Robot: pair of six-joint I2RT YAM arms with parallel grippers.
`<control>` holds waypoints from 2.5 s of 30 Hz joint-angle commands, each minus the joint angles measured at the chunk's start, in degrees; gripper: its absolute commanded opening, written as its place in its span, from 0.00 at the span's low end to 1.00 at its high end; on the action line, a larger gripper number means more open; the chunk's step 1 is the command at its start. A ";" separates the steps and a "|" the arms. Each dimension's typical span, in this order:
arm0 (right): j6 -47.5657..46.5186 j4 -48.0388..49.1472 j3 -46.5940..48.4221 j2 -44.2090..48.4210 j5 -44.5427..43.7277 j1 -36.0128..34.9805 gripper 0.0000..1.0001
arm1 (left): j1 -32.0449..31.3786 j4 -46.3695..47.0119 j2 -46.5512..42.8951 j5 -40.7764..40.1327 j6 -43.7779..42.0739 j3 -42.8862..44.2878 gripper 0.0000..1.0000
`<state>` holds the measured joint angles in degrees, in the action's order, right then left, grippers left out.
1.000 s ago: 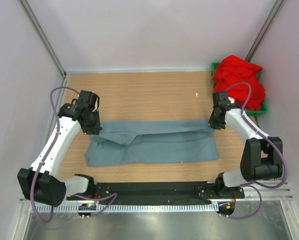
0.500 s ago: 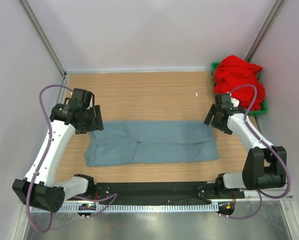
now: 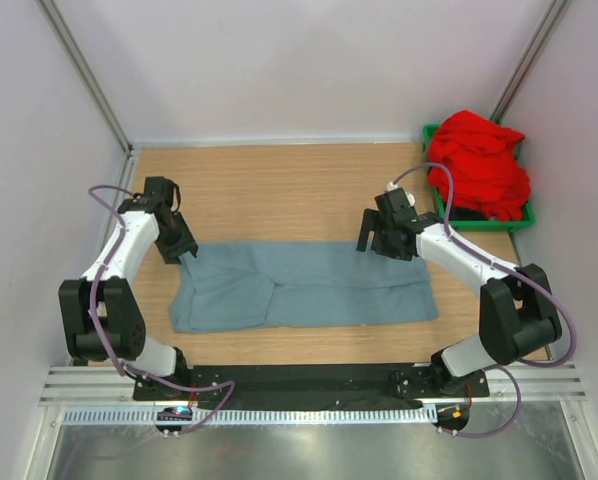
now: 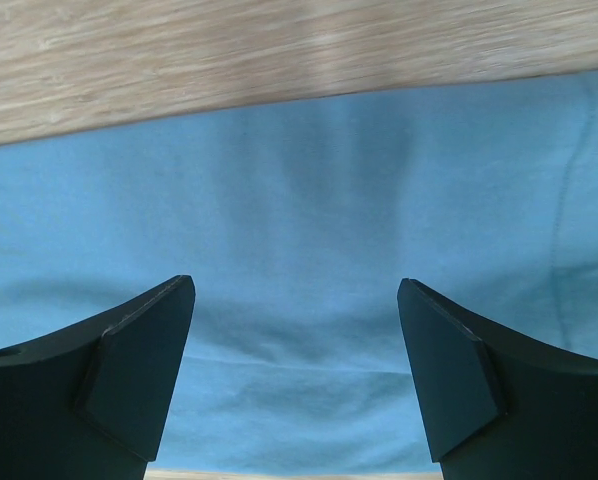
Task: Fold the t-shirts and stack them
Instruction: Fold the tshirt
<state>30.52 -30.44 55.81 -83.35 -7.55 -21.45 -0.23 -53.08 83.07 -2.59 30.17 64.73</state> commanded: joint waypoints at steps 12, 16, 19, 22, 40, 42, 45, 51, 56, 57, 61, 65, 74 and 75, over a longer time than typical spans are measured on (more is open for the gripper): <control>-0.37 3.72 0.00 -1.46 0.43 -0.96 0.89 | 3.13 13.09 11.77 -2.50 8.14 -2.41 0.39; -0.99 3.28 -0.53 -0.59 0.43 -0.96 0.89 | 3.22 14.14 11.16 -6.19 8.94 -4.26 0.42; -1.08 3.19 -1.32 0.03 0.52 -0.96 0.89 | 3.22 15.63 10.89 -6.73 9.46 -5.48 0.42; -1.34 3.19 -2.11 0.47 0.35 -0.96 0.89 | 3.22 17.21 11.06 -7.60 10.17 -7.15 0.42; -1.52 2.84 -3.87 1.44 -0.62 -0.96 0.89 | 3.04 21.00 9.57 -5.23 10.52 -6.02 0.13; -1.52 2.84 -3.87 1.26 -0.62 -0.96 0.89 | 3.13 20.12 9.31 -5.41 10.34 -5.84 0.30; -1.34 2.84 -4.04 1.09 -0.54 -0.96 0.89 | 3.13 19.42 8.43 -5.32 10.26 -6.10 0.32; -1.26 3.28 -4.57 0.91 -0.45 -0.96 0.89 | 2.87 19.51 7.63 -5.23 10.34 -6.37 0.29; -1.25 3.28 -4.57 0.73 -0.36 -0.96 0.89 | 1.90 19.77 9.48 -5.85 10.52 -5.84 0.27; -1.26 3.28 -4.57 0.65 -0.36 -0.96 0.89 | 1.73 19.77 9.83 -6.02 10.69 -5.93 0.27; -1.43 3.10 -4.75 1.08 -0.62 -0.96 0.89 | 1.72 20.56 10.45 -6.11 10.78 -6.46 0.27; -1.52 3.01 -4.75 0.91 -0.71 -0.96 0.89 | 1.72 20.56 11.24 -6.55 10.70 -6.37 0.26; -1.61 3.01 -4.66 0.21 -0.71 -0.96 0.89 | 1.72 20.56 10.54 -7.95 10.69 -6.90 0.31; -1.61 3.10 -4.66 0.21 -0.80 -0.96 0.89 | 1.72 20.73 10.45 -8.04 10.70 -6.81 0.32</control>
<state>29.63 -28.29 51.09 -84.23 -7.35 -22.28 1.61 -33.26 94.04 -8.84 40.32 57.08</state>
